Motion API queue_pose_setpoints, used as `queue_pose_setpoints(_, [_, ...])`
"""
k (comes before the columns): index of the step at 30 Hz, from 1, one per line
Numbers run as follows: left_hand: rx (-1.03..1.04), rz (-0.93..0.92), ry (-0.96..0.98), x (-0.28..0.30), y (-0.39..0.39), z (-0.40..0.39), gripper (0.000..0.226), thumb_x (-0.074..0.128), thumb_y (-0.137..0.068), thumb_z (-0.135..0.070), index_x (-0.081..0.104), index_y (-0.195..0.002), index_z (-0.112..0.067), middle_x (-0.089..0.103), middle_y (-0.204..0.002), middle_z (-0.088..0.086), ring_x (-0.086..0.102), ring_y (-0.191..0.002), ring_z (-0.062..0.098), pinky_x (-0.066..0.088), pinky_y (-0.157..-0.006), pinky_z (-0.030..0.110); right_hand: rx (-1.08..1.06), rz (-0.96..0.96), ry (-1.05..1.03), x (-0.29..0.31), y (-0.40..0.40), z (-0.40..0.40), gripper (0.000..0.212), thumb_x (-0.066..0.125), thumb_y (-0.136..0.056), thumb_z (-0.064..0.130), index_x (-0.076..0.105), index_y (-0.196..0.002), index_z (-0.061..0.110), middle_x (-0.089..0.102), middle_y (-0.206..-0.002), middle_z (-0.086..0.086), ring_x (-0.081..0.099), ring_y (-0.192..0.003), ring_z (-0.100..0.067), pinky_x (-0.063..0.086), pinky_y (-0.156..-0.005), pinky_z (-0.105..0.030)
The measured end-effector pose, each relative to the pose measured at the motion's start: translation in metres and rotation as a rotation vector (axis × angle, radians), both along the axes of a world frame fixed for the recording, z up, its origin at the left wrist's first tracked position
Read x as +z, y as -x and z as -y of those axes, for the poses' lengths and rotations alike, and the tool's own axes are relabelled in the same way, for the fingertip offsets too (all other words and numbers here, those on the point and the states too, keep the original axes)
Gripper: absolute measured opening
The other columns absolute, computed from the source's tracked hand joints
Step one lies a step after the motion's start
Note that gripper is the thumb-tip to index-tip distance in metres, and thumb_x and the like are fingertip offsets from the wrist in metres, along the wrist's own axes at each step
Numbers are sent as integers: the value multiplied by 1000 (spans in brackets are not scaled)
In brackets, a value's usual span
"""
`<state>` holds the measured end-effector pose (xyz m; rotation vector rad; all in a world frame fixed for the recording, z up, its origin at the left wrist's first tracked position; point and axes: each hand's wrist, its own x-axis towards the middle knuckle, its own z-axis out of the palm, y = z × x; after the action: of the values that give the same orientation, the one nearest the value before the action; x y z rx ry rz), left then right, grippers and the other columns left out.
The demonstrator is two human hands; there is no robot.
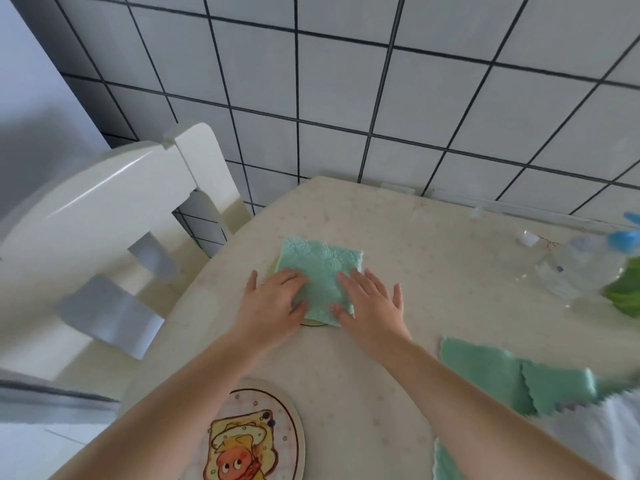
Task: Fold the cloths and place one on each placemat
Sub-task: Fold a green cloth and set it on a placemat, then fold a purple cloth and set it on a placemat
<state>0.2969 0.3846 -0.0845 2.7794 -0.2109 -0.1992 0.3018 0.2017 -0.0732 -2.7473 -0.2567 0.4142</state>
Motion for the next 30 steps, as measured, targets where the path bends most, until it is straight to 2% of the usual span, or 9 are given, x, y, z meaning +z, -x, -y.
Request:
queue_pose_setpoints(1, [47,73,136,11,9,5,40,42,-93,-36,49,-132,-27,50,-137,-12,42,-129,6,22,-114,40,-76,37,-129,10,6,1,50,40,-94,44,30,-142,34,27,-152,7,18,-141,-14,0,-117,-49])
queue_pose_setpoints(3, [136,134,389,34,36,19,27,49,-93,-30,62,-116,-27,63,-113,-17,58,-105,-1,41,-93,18,-174,76,-359,30,23,5,37,47,-93,31,48,-130,35,50,-135,10,43,-126,-10,19,-115,-43])
queue_pose_setpoints(5, [209,99,569,53,66,33,20,53,-92,-26,65,-107,-28,65,-101,-20,60,-91,-6,41,-75,4,-210,78,-512,47,47,14,28,51,-92,23,61,-116,32,62,-117,13,56,-108,-3,39,-100,-23])
queue_pose_setpoints(7, [279,62,691,67,92,47,17,54,-91,-22,65,-100,-31,68,-94,-17,63,-85,-4,43,-71,5,-234,73,-596,63,74,28,23,52,-91,20,66,-106,31,66,-106,14,59,-97,2,40,-81,-4])
queue_pose_setpoints(11, [302,-31,851,83,141,77,24,54,-91,-11,61,-88,-34,69,-87,-12,65,-74,-4,46,-67,7,-261,73,-673,85,132,71,24,55,-90,17,65,-91,39,69,-93,15,63,-88,2,42,-76,-6])
queue_pose_setpoints(17, [211,-121,874,98,206,144,23,54,-92,-10,63,-90,-31,70,-89,-9,66,-78,1,49,-73,13,-334,40,-675,84,222,155,20,55,-92,17,67,-100,32,67,-93,20,60,-90,8,42,-77,-5])
queue_pose_setpoints(22, [106,-206,815,83,249,217,27,57,-90,-9,65,-86,-35,71,-87,-12,68,-82,9,51,-84,35,-397,56,-640,64,283,234,41,57,-88,8,57,-92,48,67,-100,17,62,-92,1,44,-82,-12])
queue_pose_setpoints(26, [45,-215,691,71,281,278,26,56,-90,-14,61,-87,-39,70,-85,-13,67,-80,5,50,-79,27,-406,37,-580,53,320,306,41,55,-87,4,56,-99,44,64,-103,15,59,-91,7,40,-76,-2])
queue_pose_setpoints(30, [17,-221,629,50,312,327,18,58,-90,-17,64,-100,-31,63,-94,-24,60,-89,-8,47,-77,12,-361,-39,-461,45,341,373,33,52,-92,16,56,-114,40,58,-106,21,54,-93,9,40,-72,0])
